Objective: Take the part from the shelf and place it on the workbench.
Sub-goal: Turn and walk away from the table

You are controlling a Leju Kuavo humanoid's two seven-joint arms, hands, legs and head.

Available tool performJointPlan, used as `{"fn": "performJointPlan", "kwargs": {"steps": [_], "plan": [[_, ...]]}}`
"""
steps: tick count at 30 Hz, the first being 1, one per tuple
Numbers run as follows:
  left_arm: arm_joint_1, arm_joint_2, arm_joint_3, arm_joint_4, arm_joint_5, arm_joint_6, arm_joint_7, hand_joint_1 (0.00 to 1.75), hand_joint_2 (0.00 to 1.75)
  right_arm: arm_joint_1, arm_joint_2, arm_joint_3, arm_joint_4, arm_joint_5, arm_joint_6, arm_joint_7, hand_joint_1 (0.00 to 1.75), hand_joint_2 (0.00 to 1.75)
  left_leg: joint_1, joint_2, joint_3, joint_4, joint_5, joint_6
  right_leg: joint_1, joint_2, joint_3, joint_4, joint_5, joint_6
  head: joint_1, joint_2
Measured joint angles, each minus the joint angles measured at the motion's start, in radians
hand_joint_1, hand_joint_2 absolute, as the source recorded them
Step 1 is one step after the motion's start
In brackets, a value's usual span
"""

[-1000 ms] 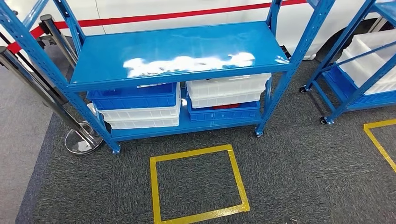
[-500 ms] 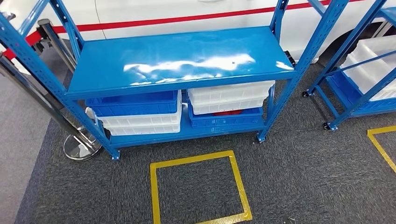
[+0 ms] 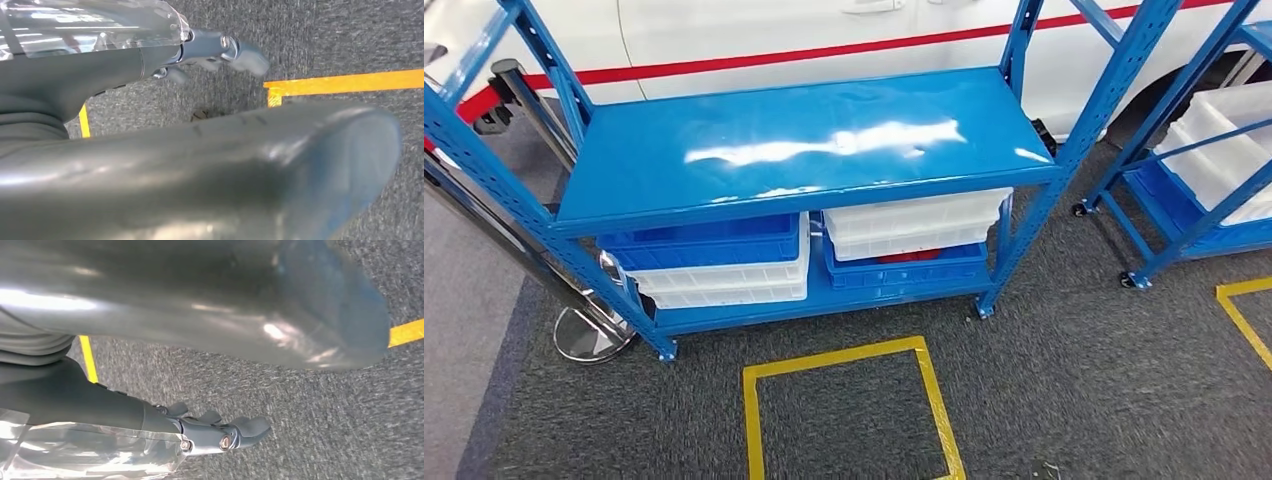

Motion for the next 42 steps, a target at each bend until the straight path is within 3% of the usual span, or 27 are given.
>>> {"fn": "performJointPlan", "kwargs": {"steps": [3, 5, 7, 8, 9, 11, 12, 14, 16, 18, 19, 21, 23, 24, 25, 26, 28, 29, 33, 35, 37, 38, 39, 40, 42], "plan": [[0.002, 0.000, 0.002, 0.000, 0.002, -0.001, 0.000, 0.00, 0.00, -0.003, -0.001, 0.000, -0.001, 0.000, 0.000, -0.001, 0.00, 0.00, 0.009, 0.000, 0.014, -0.019, 0.012, 0.015, 0.001, -0.002, -0.006, 0.027, -0.024, 0.014, 0.002, 0.000], [0.001, -0.001, 0.005, 0.000, 0.009, -0.005, 0.002, 0.00, 0.00, -0.004, -0.001, 0.000, -0.001, 0.001, 0.000, -0.002, 0.00, 0.00, 0.010, 0.001, 0.022, -0.027, 0.010, 0.023, -0.001, -0.002, -0.059, 0.127, -0.073, 0.020, 0.004, 0.000], [0.000, -0.001, 0.008, 0.000, 0.015, -0.013, 0.006, 0.00, 0.87, -0.004, -0.001, 0.000, -0.001, 0.002, 0.001, -0.002, 0.00, 0.00, 0.008, 0.001, 0.026, -0.026, 0.004, 0.029, -0.003, -0.002, -0.134, 0.249, -0.112, 0.025, 0.005, 0.000], [0.001, -0.001, 0.011, 0.000, 0.017, -0.017, 0.008, 0.00, 1.31, -0.003, -0.001, 0.000, -0.001, 0.002, 0.001, -0.002, 0.00, 0.00, 0.007, 0.000, 0.029, -0.025, 0.001, 0.029, -0.003, -0.002, -0.156, 0.273, -0.105, 0.027, 0.005, 0.000], [0.002, -0.001, 0.013, 0.000, 0.019, -0.021, 0.012, 0.00, 1.75, -0.002, -0.001, 0.000, -0.001, 0.002, 0.001, -0.002, 0.00, 0.00, 0.007, -0.001, 0.033, -0.024, -0.003, 0.028, -0.004, -0.003, -0.158, 0.258, -0.078, 0.027, 0.005, 0.000], [0.003, -0.002, 0.015, 0.000, 0.021, -0.024, 0.020, 0.00, 1.75, -0.002, -0.001, 0.000, -0.001, 0.002, 0.001, -0.001, 0.00, 0.00, 0.007, -0.003, 0.043, -0.019, -0.013, 0.023, -0.005, -0.003, -0.113, 0.135, 0.006, 0.026, 0.005, 0.000], [0.003, -0.002, 0.015, 0.000, 0.021, -0.023, 0.023, 0.00, 1.75, -0.003, -0.001, 0.000, -0.001, 0.002, 0.001, 0.000, 0.00, 0.00, 0.006, -0.003, 0.046, -0.014, -0.019, 0.019, -0.003, -0.003, -0.087, 0.074, 0.034, 0.024, 0.005, 0.000], [0.001, -0.002, 0.017, 0.000, 0.020, -0.021, 0.025, 0.00, 1.75, -0.005, -0.002, 0.000, -0.001, 0.001, 0.001, 0.005, 0.00, 0.87, 0.002, -0.004, 0.047, -0.011, -0.027, 0.010, -0.001, -0.001, -0.064, 0.016, 0.047, 0.016, 0.004, 0.000], [-0.001, -0.002, 0.019, 0.000, 0.020, -0.022, 0.027, 0.00, 1.75, -0.007, -0.001, -0.002, -0.001, -0.005, -0.001, 0.030, 0.00, 1.75, 0.000, -0.004, 0.048, -0.013, -0.029, -0.001, -0.001, 0.000, -0.063, 0.012, 0.046, 0.005, 0.004, 0.000], [-0.002, -0.002, 0.021, 0.000, 0.022, -0.024, 0.032, 0.00, 1.75, -0.008, -0.001, -0.006, -0.001, -0.012, -0.006, 0.065, 0.00, 1.75, 0.002, -0.003, 0.042, 0.007, -0.046, -0.012, -0.004, -0.001, -0.059, 0.005, 0.048, -0.006, 0.004, 0.000], [-0.002, -0.002, 0.022, 0.000, 0.023, -0.024, 0.034, 0.00, 1.75, -0.009, -0.001, -0.008, -0.001, -0.014, -0.008, 0.080, 0.00, 1.75, 0.003, -0.003, 0.027, 0.044, -0.069, -0.017, -0.006, -0.002, -0.057, 0.002, 0.049, -0.011, 0.003, 0.000], [-0.002, -0.002, 0.023, 0.000, 0.024, -0.026, 0.036, 0.00, 1.75, -0.010, -0.001, -0.012, -0.001, -0.016, -0.007, 0.093, 0.00, 1.75, 0.008, -0.002, -0.033, 0.170, -0.132, -0.026, -0.006, -0.004, -0.056, 0.001, 0.047, -0.017, 0.003, 0.000], [0.000, -0.002, 0.026, 0.000, 0.025, -0.031, 0.038, 0.00, 1.75, -0.010, -0.001, -0.015, -0.001, -0.016, -0.004, 0.106, 0.00, 1.75, 0.013, -0.002, -0.084, 0.266, -0.158, -0.032, -0.006, -0.004, -0.054, 0.001, 0.045, -0.019, 0.003, 0.000], [0.001, -0.002, 0.027, 0.000, 0.025, -0.033, 0.038, 0.00, 1.75, -0.010, -0.002, -0.016, -0.001, -0.016, -0.003, 0.113, 0.00, 1.75, 0.014, -0.002, -0.085, 0.263, -0.143, -0.033, -0.006, -0.004, -0.052, 0.002, 0.044, -0.018, 0.003, 0.000], [0.002, -0.002, 0.028, 0.000, 0.026, -0.034, 0.038, 0.00, 1.75, -0.011, -0.002, -0.016, -0.001, -0.015, -0.002, 0.119, 0.00, 1.75, 0.015, -0.002, -0.067, 0.220, -0.111, -0.032, -0.006, -0.003, -0.049, 0.002, 0.042, -0.016, 0.003, 0.000], [0.001, -0.002, 0.030, 0.000, 0.027, -0.034, 0.038, 0.00, 1.75, -0.011, -0.002, -0.016, -0.001, -0.015, 0.000, 0.124, 0.00, 1.75, 0.016, -0.001, -0.035, 0.150, -0.071, -0.028, -0.006, -0.002, -0.046, 0.002, 0.040, -0.014, 0.003, 0.000], [-0.001, -0.002, 0.033, 0.000, 0.028, -0.034, 0.039, 0.00, 1.75, -0.012, -0.001, -0.016, -0.001, -0.014, 0.007, 0.130, 0.00, 1.75, 0.012, -0.001, 0.021, 0.027, -0.024, -0.018, -0.004, -0.002, -0.041, 0.003, 0.036, -0.006, 0.003, 0.000], [-0.002, -0.002, 0.035, 0.000, 0.028, -0.034, 0.040, 0.00, 1.75, -0.013, -0.001, -0.017, -0.001, -0.014, 0.012, 0.130, 0.00, 1.75, 0.009, -0.001, 0.035, -0.003, -0.018, -0.013, -0.003, -0.002, -0.041, 0.003, 0.035, 0.000, 0.004, 0.000], [-0.002, -0.001, 0.039, 0.000, 0.028, -0.034, 0.045, 0.00, 1.75, -0.016, -0.001, -0.017, -0.001, -0.016, 0.031, 0.126, 0.00, 1.75, 0.010, -0.002, 0.043, -0.024, -0.013, 0.011, -0.004, -0.003, -0.042, 0.012, 0.025, 0.022, 0.004, 0.000], [-0.003, -0.001, 0.039, 0.000, 0.027, -0.034, 0.045, 0.00, 1.75, -0.017, -0.001, -0.017, -0.001, -0.017, 0.036, 0.126, 0.00, 1.75, 0.013, 0.000, 0.048, -0.033, -0.008, 0.022, -0.006, -0.003, -0.078, 0.093, -0.025, 0.030, 0.005, 0.000], [-0.003, -0.001, 0.039, 0.000, 0.027, -0.034, 0.046, 0.00, 1.75, -0.017, -0.002, -0.018, -0.001, -0.018, 0.037, 0.126, 0.00, 1.75, 0.010, 0.000, 0.048, -0.033, -0.008, 0.026, -0.006, -0.003, -0.144, 0.224, -0.083, 0.036, 0.005, 0.000], [-0.003, -0.001, 0.040, 0.000, 0.027, -0.034, 0.046, 0.00, 1.75, -0.016, -0.002, -0.018, -0.001, -0.019, 0.037, 0.126, 0.00, 1.75, 0.009, 0.001, 0.048, -0.033, -0.009, 0.027, -0.007, -0.003, -0.168, 0.268, -0.093, 0.037, 0.005, 0.000], [-0.003, -0.001, 0.040, -0.001, 0.027, -0.034, 0.046, 0.00, 1.75, -0.013, -0.002, -0.019, -0.001, -0.020, 0.038, 0.126, 0.00, 1.75, 0.008, 0.001, 0.049, -0.033, -0.010, 0.027, -0.007, -0.003, -0.175, 0.276, -0.082, 0.038, 0.005, 0.000], [-0.003, -0.001, 0.039, -0.004, 0.027, -0.035, 0.048, 0.00, 1.75, -0.007, -0.002, -0.016, 0.000, -0.025, 0.040, 0.126, 0.00, 1.31, 0.008, 0.001, 0.051, -0.032, -0.012, 0.027, -0.008, -0.003, -0.161, 0.243, -0.053, 0.038, 0.005, 0.000], [-0.003, 0.000, 0.033, -0.023, 0.027, -0.039, 0.053, 0.00, 1.75, 0.012, -0.004, -0.001, 0.001, -0.044, 0.048, 0.128, 0.00, 0.44, 0.007, -0.002, 0.055, -0.028, -0.017, 0.022, -0.008, -0.003, -0.096, 0.106, 0.016, 0.032, 0.005, 0.000]]}}
